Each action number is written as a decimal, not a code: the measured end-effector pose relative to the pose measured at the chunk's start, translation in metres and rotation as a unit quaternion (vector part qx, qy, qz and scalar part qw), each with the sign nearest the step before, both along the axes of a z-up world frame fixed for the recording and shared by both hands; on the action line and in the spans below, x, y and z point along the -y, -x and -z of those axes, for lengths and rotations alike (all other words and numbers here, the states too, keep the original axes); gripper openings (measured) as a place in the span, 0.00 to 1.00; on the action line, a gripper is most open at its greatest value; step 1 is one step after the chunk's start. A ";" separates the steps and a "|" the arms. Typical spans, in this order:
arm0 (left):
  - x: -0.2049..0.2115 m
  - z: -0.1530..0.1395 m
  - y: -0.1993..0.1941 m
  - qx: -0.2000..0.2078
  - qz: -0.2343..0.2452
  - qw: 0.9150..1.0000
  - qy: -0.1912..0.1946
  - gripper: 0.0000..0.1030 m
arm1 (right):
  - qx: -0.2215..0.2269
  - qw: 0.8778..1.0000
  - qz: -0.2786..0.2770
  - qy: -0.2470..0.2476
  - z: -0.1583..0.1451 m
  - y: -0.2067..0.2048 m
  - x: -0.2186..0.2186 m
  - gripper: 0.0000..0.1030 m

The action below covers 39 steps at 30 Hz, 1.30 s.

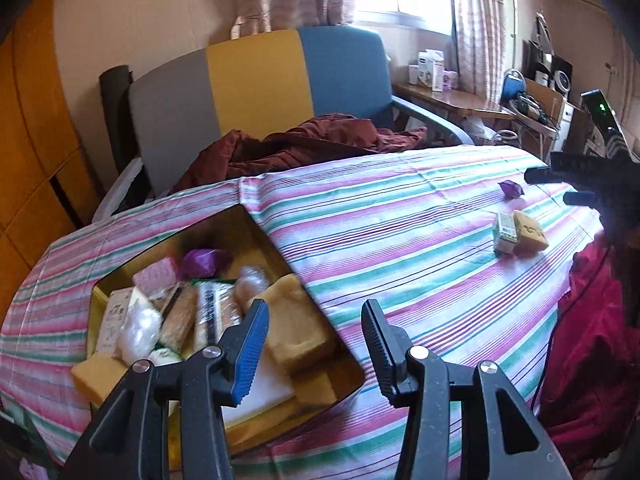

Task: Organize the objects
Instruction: 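Move both tools back toward the green box and sponge on the sheet, then grasp the green paper box with the left tool while the right tool grasps the other sponge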

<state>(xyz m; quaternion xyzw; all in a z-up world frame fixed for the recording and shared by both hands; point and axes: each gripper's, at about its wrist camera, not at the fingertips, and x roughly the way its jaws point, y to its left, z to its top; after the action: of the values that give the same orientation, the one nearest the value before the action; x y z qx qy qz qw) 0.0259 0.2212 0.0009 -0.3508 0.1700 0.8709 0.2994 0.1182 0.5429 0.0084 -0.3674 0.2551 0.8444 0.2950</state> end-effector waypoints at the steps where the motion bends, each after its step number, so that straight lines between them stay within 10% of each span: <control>1: -0.006 0.000 0.000 0.001 0.006 1.000 0.000 0.47 | -0.003 1.000 0.008 -0.005 0.000 -0.002 -0.007 1.00; 14: -0.130 0.029 0.008 0.096 0.132 0.987 -0.004 0.48 | -0.055 0.983 0.149 0.095 0.047 -0.055 -0.083 1.00; 34: -0.306 0.084 -0.007 0.128 0.264 0.955 0.042 0.49 | -0.040 0.978 0.142 0.144 0.066 -0.051 -0.092 1.00; 39: -0.307 0.108 0.011 0.186 0.266 0.945 0.031 0.30 | -0.030 0.979 0.143 0.142 0.071 -0.048 -0.096 1.00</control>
<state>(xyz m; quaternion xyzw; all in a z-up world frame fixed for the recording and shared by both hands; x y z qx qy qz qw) 0.0152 0.5279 -0.1072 -0.4575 0.2252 0.6731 0.5356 0.1666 0.6385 -0.0625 -0.3400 0.4312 0.7592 0.3495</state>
